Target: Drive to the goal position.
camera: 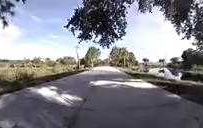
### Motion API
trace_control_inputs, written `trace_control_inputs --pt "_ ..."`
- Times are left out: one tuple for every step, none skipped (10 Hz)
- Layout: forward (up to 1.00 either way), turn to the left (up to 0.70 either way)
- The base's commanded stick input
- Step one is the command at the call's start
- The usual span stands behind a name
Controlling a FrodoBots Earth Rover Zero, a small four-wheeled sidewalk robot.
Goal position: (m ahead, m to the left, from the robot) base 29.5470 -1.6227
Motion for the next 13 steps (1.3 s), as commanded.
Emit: trace_control_inputs --pt "0.85 0.00" --pt "0.85 0.00" --pt "0.85 0.00" --pt "0.85 0.00" --pt "0.85 -0.16" --pt "0.85 -0.25" --pt "0.85 0.00" --pt "0.85 0.00" --pt "0.85 0.00" --pt "0.85 0.00" --pt "0.85 -0.01" --pt "0.85 -0.09" --pt "0.85 -0.18"
